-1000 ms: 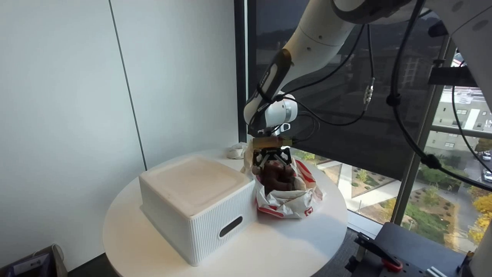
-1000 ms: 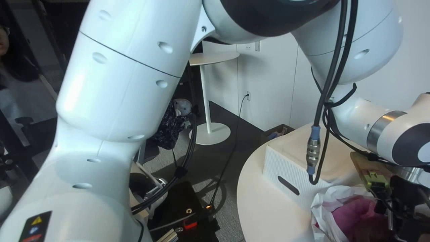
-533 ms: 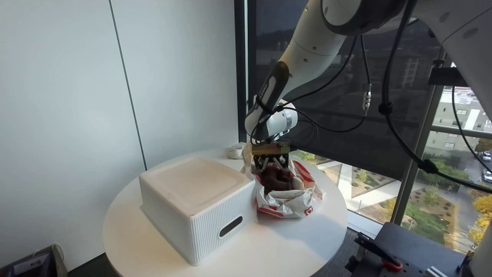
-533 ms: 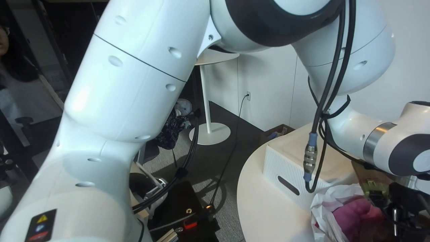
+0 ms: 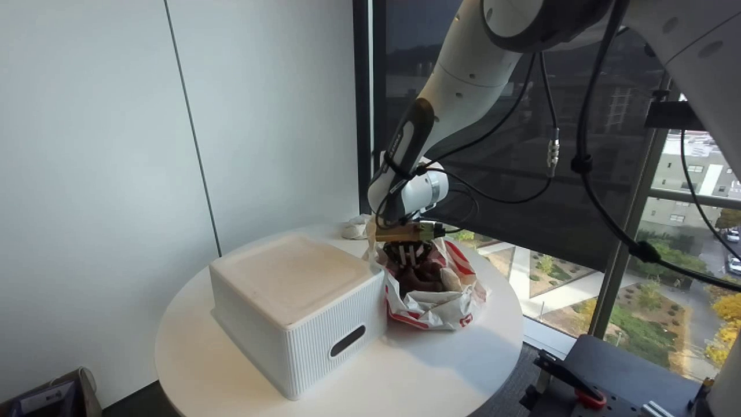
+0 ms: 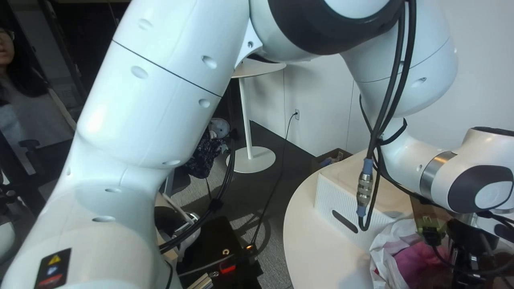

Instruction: Take the moose, radish, pink t-shirt and orange out of the plastic bag and put them on top of the container.

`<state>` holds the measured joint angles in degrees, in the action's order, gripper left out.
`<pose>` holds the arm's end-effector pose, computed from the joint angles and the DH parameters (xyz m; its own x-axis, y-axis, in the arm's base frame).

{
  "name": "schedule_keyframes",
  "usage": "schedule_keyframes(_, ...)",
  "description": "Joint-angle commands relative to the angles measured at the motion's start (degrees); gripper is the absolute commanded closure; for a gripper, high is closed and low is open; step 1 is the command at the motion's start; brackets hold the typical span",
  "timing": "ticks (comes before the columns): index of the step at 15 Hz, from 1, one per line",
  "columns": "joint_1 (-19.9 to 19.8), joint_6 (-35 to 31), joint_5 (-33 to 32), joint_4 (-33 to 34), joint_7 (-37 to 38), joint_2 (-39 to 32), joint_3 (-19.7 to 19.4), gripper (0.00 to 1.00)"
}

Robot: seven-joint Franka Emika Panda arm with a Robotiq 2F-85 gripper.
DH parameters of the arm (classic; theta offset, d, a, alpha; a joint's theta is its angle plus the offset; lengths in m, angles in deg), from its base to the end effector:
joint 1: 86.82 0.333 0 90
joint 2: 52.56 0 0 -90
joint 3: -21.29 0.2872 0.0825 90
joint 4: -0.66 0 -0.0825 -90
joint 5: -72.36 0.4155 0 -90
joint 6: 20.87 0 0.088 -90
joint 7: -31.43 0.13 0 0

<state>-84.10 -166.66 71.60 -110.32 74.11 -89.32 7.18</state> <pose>0.6042 -0.1291 0.0851 0.6340 -0.7683 0.0884 -0.7722 -0.6226 0.1266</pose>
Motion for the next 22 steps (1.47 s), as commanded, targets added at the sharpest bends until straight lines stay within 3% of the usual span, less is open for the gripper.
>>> schedule_keyframes(1,2.60,2.59,-1.17,-3.18,2.82,3.40,-1.49,0.91)
schedule_keyframes(5,7.50,10.27,-7.70,-4.84,8.81,9.50,-5.03,0.91)
schedule_keyframes(7,8.24,18.13,-10.87,-4.46,10.89,13.62,-4.50,0.91)
schedule_keyframes(9,7.39,28.24,-12.03,-2.51,9.98,16.64,-1.94,0.91)
schedule_keyframes(13,4.19,44.47,-8.37,0.39,-0.37,22.52,4.94,0.91)
schedule_keyframes(15,4.10,43.47,-8.24,0.45,-3.81,25.47,7.76,0.92)
schedule_keyframes(18,4.90,36.93,-8.43,1.41,-4.79,26.01,11.50,0.92)
schedule_keyframes(22,6.56,25.02,-9.07,6.24,-5.99,19.10,15.95,0.92)
